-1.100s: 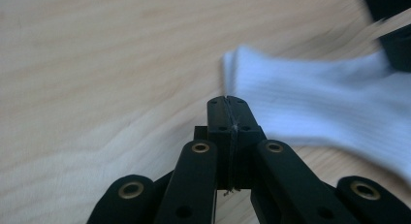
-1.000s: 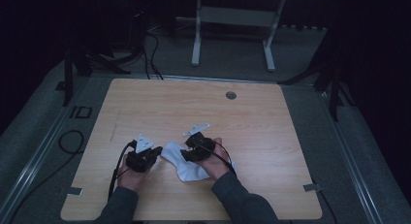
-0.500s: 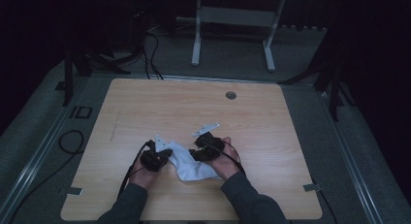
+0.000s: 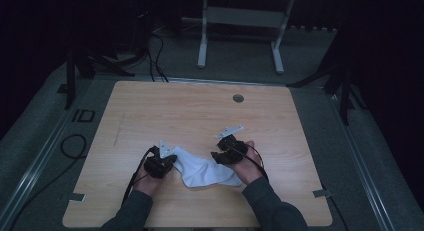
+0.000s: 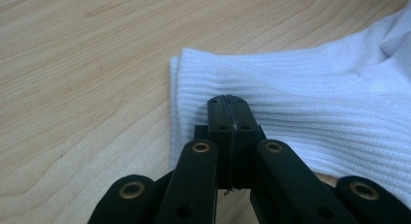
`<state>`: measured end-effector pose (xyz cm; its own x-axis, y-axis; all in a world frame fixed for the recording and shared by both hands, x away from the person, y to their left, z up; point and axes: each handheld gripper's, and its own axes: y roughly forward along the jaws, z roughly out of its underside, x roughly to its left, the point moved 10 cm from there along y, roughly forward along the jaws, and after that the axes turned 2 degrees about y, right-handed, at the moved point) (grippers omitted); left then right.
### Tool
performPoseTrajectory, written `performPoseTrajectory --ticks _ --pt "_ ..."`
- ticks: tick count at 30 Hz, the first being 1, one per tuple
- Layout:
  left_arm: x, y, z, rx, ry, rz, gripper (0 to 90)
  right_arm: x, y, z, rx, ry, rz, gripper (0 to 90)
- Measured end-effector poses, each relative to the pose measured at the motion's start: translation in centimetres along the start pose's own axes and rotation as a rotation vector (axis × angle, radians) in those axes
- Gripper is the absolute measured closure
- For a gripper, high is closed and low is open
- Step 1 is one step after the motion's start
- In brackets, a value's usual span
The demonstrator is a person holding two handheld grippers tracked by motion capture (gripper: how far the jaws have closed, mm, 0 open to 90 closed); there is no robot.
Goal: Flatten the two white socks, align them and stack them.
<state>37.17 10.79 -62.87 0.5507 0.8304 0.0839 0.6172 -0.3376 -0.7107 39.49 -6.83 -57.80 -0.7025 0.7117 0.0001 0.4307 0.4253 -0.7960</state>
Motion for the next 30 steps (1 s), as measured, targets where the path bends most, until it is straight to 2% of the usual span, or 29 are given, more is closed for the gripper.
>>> performPoseTrajectory --ticks 8,18,21,26,27,30 --pt "0.0 -0.4 0.3 0.013 -0.028 0.004 90.0 -0.8 0.0 1.8 0.037 -0.002 0.014 54.3" --pt "-0.1 -0.9 0.8 0.03 -0.049 0.006 90.0 -2.3 0.2 3.3 0.067 0.034 0.028 54.5" --pt "-0.2 -1.1 0.9 0.03 -0.057 0.006 90.0 -2.7 0.2 3.6 0.067 0.051 0.028 57.1" --pt "-0.2 -1.2 1.1 0.037 -0.057 0.001 90.0 -2.4 0.1 3.8 0.07 0.058 0.011 60.9" --pt "-0.3 -1.2 1.1 0.039 -0.056 0.0 90.0 -2.3 0.3 3.9 0.075 0.055 0.006 64.3" --pt "-0.4 -1.5 1.3 0.043 -0.061 0.001 90.0 -2.0 0.5 4.1 0.094 0.035 0.022 87.9"
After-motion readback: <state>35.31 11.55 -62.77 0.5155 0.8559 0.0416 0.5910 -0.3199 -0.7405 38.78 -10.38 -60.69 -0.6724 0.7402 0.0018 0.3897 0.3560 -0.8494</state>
